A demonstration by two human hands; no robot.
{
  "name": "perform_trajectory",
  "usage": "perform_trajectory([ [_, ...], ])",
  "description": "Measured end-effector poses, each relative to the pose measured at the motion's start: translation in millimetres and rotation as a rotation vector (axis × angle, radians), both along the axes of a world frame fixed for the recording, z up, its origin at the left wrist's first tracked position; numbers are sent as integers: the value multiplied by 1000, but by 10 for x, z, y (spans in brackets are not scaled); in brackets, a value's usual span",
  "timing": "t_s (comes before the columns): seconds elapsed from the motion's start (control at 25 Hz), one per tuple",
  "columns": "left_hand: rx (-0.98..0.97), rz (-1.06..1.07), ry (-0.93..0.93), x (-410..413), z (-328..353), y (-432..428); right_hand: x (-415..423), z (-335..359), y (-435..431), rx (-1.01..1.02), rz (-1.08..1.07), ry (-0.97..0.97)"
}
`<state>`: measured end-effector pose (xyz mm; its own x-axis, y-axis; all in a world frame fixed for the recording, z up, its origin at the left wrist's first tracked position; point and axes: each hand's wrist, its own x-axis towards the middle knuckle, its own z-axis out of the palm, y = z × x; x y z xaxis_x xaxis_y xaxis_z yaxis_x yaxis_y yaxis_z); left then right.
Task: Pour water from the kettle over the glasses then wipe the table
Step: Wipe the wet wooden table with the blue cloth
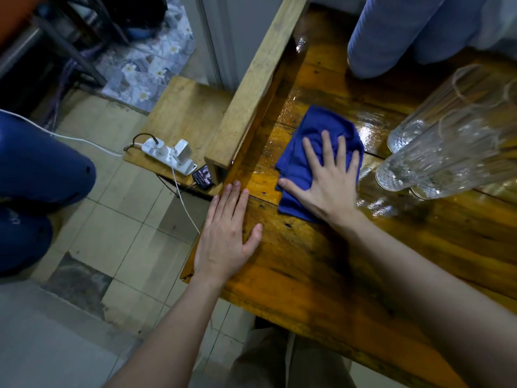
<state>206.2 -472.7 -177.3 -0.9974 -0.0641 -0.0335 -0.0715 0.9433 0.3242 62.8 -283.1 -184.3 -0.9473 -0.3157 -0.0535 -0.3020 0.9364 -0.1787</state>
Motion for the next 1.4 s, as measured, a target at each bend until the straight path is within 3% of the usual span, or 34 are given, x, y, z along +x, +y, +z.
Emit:
perform_trajectory([
  [0.68,-47,12,23,41,-19,38,1583,110,444,-10,87,-77],
  [1.4,-64,1,-22,17,23,17,390,47,73,37,-35,-102],
])
